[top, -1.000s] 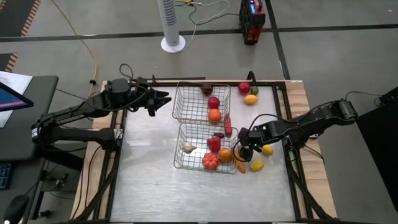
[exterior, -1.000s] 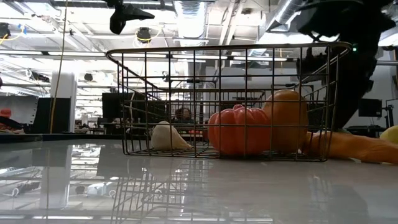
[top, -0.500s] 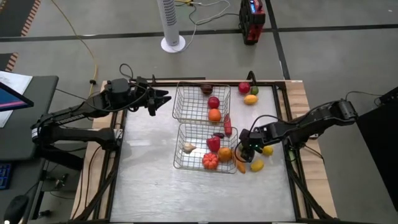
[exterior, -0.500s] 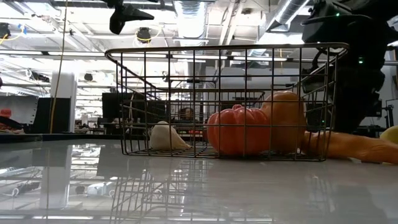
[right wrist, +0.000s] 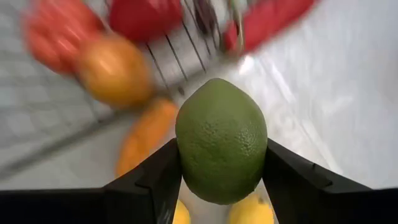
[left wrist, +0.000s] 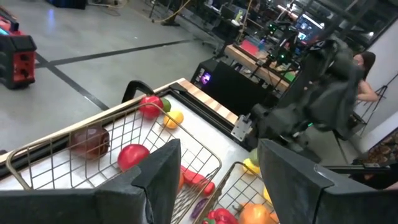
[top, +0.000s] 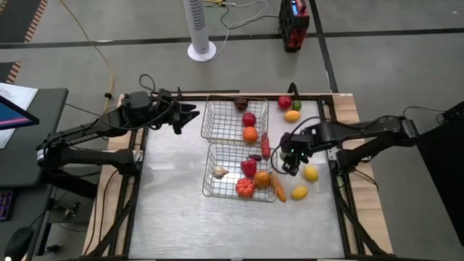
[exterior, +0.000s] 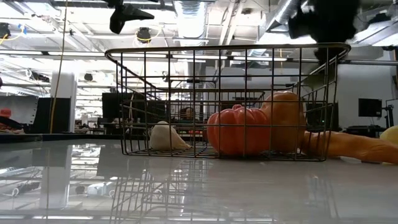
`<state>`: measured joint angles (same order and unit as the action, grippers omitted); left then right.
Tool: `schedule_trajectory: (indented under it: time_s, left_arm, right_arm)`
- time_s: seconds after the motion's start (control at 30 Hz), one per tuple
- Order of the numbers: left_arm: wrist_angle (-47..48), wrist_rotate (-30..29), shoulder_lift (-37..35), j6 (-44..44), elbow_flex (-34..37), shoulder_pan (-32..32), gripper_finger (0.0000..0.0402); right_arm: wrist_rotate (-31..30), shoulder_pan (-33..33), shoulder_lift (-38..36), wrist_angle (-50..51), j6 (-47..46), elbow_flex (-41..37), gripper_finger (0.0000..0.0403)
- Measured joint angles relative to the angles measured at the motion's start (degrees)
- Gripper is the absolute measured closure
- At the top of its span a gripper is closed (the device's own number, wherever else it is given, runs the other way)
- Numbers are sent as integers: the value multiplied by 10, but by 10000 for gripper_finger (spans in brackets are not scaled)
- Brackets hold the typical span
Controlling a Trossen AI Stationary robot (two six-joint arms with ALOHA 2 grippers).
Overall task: Sort produce into baskets
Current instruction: Put the bottom green lime fruit into the top wire basket, then put the top yellow lemon fruit into the top wire basket
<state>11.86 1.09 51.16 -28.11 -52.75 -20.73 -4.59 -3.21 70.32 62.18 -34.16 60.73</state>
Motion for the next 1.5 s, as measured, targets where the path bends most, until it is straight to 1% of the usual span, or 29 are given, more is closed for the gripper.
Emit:
schedule_trajectory:
  time_s: [0.13,0.2,0.3,0.4,0.5,0.6,0.67,0.77,0.83,1.0,1.07,1.17,1.3,1.37,1.5]
  left_arm:
    - [-12,-3,0,0,0,0,200]
    - [-24,-3,0,0,0,0,200]
    - [-40,-3,0,0,0,0,200]
    - [-55,-1,0,0,0,0,200]
    - [-64,5,0,-1,0,0,200]
    - [-64,8,-1,-6,0,0,200]
    - [-64,6,-1,-11,0,0,200]
    - [-63,-10,-1,-25,0,0,200]
    - [-63,-23,-1,-29,0,0,200]
    - [-63,-28,-1,-30,0,0,200]
    - [-62,-26,-1,-30,0,0,200]
    - [-62,-24,-1,-30,0,0,200]
    - [-62,-24,-1,-30,0,0,200]
    - [-59,-16,-2,-28,0,0,200]
    - [-47,-9,-3,-26,0,1,200]
  right_arm:
    - [-33,2,0,-22,32,63,180]
    - [-54,6,0,-60,46,80,183]
    - [-82,17,0,-139,69,85,183]
    - [-87,24,13,-214,130,85,179]
    - [-100,21,34,-266,219,85,177]
    - [-148,28,65,-282,291,85,176]
    - [-174,43,89,-290,310,85,176]
    - [-171,74,123,-315,303,85,175]
    - [-138,94,144,-329,293,85,172]
    - [-84,130,178,-317,256,99,147]
    - [-61,144,181,-297,244,112,134]
    - [-48,161,181,-254,235,130,119]
    - [-46,180,162,-152,197,157,108]
    - [-47,185,140,-110,178,155,107]
    - [-87,187,73,-100,158,96,107]
